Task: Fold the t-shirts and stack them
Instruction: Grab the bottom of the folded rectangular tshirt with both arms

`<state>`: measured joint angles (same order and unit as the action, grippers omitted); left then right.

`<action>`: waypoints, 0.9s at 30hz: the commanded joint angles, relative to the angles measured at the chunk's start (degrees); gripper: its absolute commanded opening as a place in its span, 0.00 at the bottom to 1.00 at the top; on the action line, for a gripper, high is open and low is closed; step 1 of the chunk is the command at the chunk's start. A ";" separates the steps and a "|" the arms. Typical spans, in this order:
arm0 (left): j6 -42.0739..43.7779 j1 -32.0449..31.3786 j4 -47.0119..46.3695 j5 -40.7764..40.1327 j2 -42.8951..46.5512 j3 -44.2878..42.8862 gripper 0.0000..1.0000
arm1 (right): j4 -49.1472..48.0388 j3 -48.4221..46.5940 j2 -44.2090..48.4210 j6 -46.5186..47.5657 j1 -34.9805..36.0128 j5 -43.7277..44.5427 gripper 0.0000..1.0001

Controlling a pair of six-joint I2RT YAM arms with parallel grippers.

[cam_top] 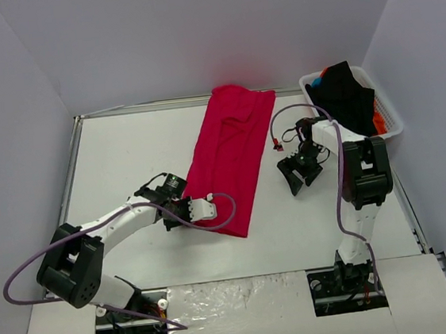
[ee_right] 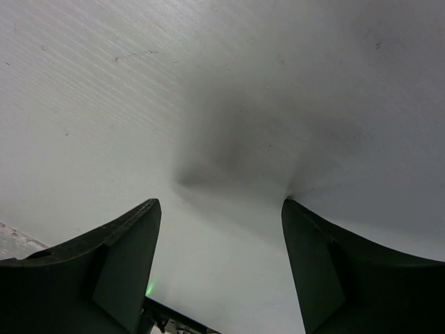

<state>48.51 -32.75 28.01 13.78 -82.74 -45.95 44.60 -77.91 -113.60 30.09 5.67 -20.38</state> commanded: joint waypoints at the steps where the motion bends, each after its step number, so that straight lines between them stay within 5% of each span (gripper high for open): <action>1: -1.14 -1.08 7.22 3.52 3.63 -4.58 0.02 | 3.56 -0.66 2.33 0.85 0.74 -0.18 0.66; 11: -6.41 -7.58 13.47 7.05 3.03 -11.26 0.02 | 6.73 -1.63 9.53 4.98 5.83 -3.61 0.66; 15: -6.85 -12.06 14.36 1.89 1.27 -10.92 0.02 | 5.85 0.30 12.26 7.35 7.42 -9.75 0.65; 21: -8.69 -9.89 8.12 -4.02 2.41 -5.38 0.02 | -0.38 7.67 17.53 11.65 12.17 -13.97 0.67; 27: -12.03 -3.38 5.92 3.96 1.18 -4.32 0.02 | -4.69 12.51 20.96 14.30 15.93 -16.27 0.67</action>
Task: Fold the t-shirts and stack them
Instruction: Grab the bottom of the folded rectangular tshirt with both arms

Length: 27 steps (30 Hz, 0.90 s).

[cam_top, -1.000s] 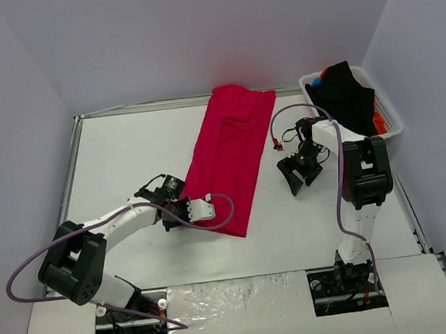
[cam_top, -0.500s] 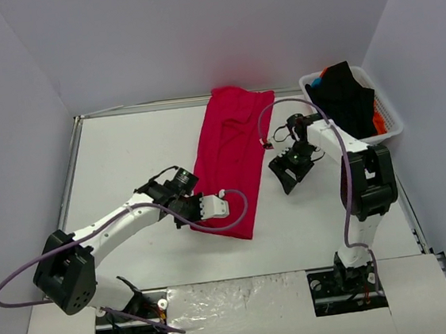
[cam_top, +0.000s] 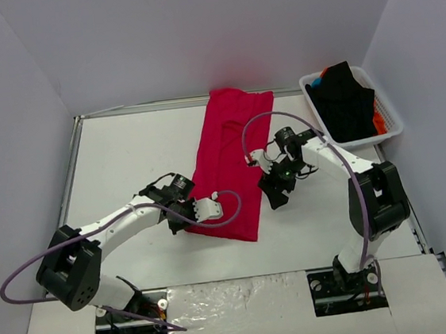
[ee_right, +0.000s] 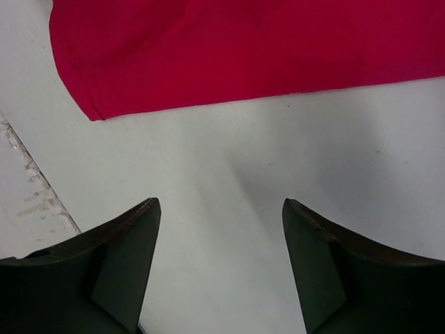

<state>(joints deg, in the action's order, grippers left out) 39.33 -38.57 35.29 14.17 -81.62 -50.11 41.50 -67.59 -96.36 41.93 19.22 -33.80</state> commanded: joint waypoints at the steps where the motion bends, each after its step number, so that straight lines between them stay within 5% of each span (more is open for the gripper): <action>1: -2.94 3.14 -1.28 5.15 -0.11 -0.43 0.03 | -3.77 2.98 4.33 2.19 3.44 -2.67 0.67; 5: -3.74 5.87 -0.40 13.14 -2.04 -2.19 0.02 | -9.23 6.24 7.23 0.08 8.46 2.15 0.68; 13: -4.35 5.78 0.04 14.57 -5.65 -3.77 0.02 | -13.54 9.93 9.96 -1.59 16.89 5.32 0.67; 27: -6.02 9.03 -1.18 18.70 -3.19 -3.51 0.03 | -20.12 14.24 12.15 -5.28 19.64 8.06 0.64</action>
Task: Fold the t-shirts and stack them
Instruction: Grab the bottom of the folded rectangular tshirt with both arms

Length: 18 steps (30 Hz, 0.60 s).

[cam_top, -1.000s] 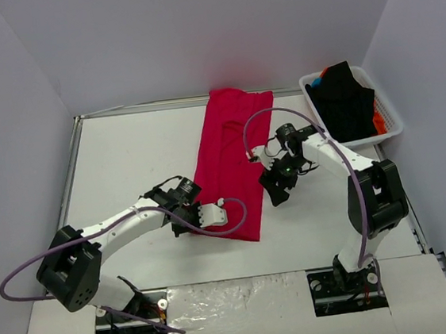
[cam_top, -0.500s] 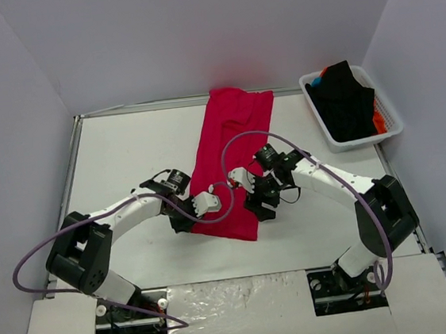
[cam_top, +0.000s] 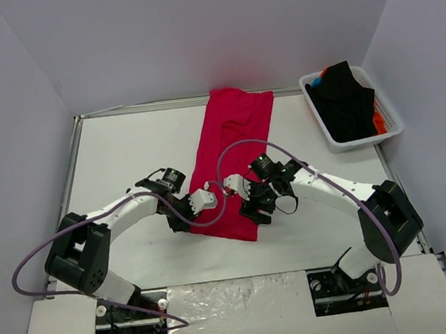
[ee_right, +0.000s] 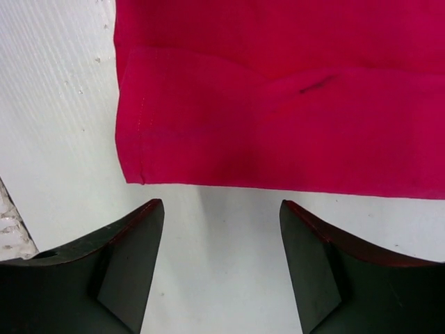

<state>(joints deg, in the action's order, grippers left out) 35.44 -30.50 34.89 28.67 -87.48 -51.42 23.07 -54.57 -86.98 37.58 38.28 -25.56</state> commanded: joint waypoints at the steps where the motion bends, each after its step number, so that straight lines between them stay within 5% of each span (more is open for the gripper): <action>1: -2.30 1.58 -0.97 4.90 3.10 -1.85 0.02 | -2.58 1.65 3.56 -1.54 -0.30 -1.23 0.64; 10: -2.40 3.52 0.26 10.00 3.90 -2.90 0.02 | -2.86 2.36 7.87 -3.31 -5.85 -4.22 0.64; 18: -0.81 3.61 1.93 10.27 1.00 -4.30 0.02 | 5.93 0.43 7.97 2.05 -4.01 -5.63 0.63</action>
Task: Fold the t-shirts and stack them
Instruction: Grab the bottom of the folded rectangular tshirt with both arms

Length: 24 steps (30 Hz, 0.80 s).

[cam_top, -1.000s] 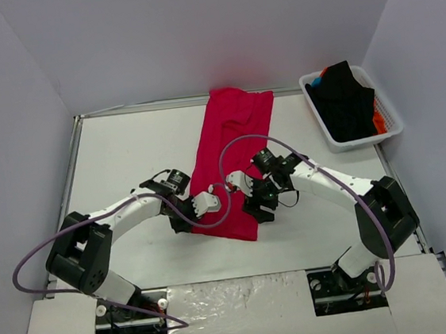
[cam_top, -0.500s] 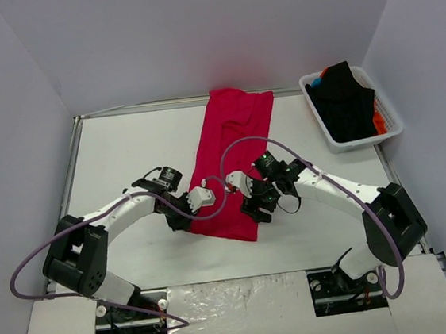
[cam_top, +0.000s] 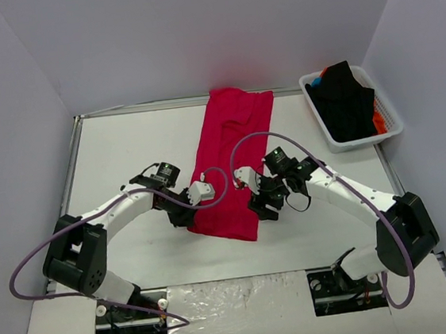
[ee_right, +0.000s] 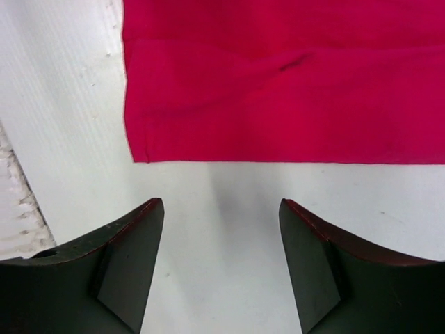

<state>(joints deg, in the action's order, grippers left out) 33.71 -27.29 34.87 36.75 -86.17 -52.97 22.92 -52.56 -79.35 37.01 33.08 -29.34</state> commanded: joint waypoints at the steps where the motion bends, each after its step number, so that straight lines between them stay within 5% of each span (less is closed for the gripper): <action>1: 0.91 0.39 2.13 2.27 -0.49 -2.84 0.02 | 6.52 -1.85 0.16 2.88 1.54 -1.77 0.63; 24: 0.65 3.03 2.83 1.92 -5.06 -4.86 0.02 | 4.77 -4.75 -13.46 3.68 15.17 8.95 0.64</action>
<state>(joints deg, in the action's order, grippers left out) 33.85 -24.58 36.71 37.50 -91.26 -55.92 26.44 -55.29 -91.42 41.21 47.44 -23.20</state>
